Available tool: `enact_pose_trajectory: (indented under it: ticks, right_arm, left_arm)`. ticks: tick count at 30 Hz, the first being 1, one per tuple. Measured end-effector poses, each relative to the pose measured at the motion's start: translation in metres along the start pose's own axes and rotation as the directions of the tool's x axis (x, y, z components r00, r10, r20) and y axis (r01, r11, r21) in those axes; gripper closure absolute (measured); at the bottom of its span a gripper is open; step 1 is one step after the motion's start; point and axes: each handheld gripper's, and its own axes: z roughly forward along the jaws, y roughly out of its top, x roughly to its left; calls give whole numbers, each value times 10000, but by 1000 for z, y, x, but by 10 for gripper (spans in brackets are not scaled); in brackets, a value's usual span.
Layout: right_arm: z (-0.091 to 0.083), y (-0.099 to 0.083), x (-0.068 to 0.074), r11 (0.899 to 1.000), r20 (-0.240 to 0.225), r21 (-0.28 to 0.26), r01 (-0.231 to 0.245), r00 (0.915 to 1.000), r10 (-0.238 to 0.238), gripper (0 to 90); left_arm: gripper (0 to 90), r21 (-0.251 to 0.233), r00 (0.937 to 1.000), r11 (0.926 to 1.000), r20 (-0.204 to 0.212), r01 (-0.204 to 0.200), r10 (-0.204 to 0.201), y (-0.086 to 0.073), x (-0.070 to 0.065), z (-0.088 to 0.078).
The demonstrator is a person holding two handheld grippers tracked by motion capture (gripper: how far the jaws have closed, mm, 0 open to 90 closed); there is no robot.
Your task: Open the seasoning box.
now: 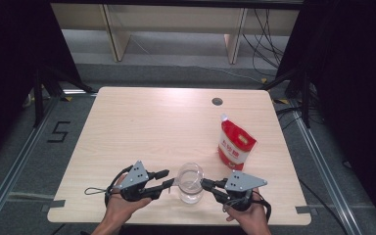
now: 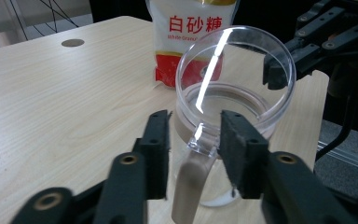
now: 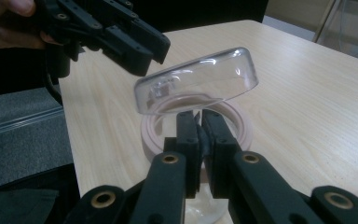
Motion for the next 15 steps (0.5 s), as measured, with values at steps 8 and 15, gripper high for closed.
enact_pose_trajectory:
  ticks: [8, 15]
  right_arm:
    - [3, 8, 3, 9996, 50, -236, 138, 9999, -137, 854]
    - [7, 15, 4, 9973, 103, -405, 610, 9981, -606, 843]
  left_arm:
    - [417, 412, 9994, 9987, -166, 295, -289, -13, 3, -11]
    - [331, 649, 9980, 9960, -193, 611, -599, -26, 13, -20]
